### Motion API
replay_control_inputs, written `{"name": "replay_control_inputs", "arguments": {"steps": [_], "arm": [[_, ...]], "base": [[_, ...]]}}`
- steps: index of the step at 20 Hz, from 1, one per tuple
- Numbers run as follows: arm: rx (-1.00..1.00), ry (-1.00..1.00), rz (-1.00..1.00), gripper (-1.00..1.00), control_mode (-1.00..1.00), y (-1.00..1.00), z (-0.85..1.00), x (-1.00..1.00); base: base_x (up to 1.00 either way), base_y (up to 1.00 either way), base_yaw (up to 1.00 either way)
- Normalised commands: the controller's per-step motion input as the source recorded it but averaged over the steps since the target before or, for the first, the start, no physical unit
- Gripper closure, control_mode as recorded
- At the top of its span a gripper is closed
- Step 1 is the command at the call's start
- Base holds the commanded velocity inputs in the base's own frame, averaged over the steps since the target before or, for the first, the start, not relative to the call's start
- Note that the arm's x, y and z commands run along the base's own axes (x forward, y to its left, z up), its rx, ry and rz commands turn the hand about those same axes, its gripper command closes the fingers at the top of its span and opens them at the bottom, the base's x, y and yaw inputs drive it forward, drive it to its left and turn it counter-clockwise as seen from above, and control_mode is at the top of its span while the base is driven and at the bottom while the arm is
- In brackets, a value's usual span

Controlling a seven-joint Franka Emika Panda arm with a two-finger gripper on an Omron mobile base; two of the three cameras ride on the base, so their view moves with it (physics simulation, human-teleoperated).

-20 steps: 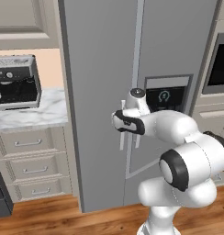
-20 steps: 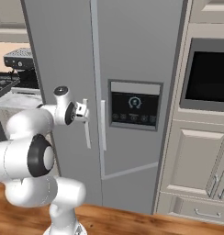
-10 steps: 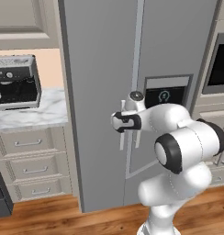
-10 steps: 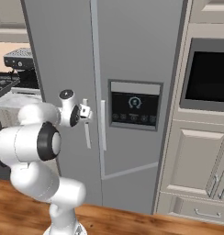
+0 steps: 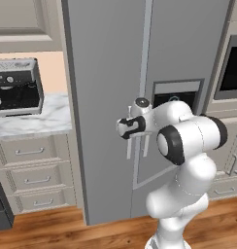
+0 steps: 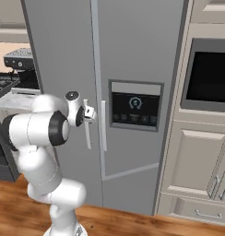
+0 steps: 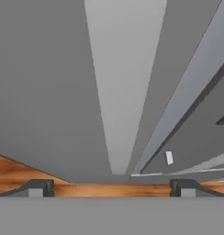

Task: There is a bowl on the dining counter. Grab a lemon wedge from the fridge and place it in the bowl. Then get the liquor bottle and glass cup from the cabinet and place them next to the bowl.

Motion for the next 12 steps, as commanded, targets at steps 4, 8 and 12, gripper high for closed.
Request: {"name": "replay_control_inputs", "arguments": {"steps": [4, 8, 12], "arm": [[0.0, -0.04, 0.0, -1.0, -1.0, 0.0, -0.19, 0.31], [0.0, -0.07, 0.0, -1.0, -1.0, -0.01, -0.17, 0.31], [0.0, -0.09, 0.0, -1.0, -1.0, 0.0, -0.16, 0.27]], "base": [[0.0, 0.0, 0.0], [0.0, 0.0, 0.0], [0.0, 0.0, 0.0]]}}
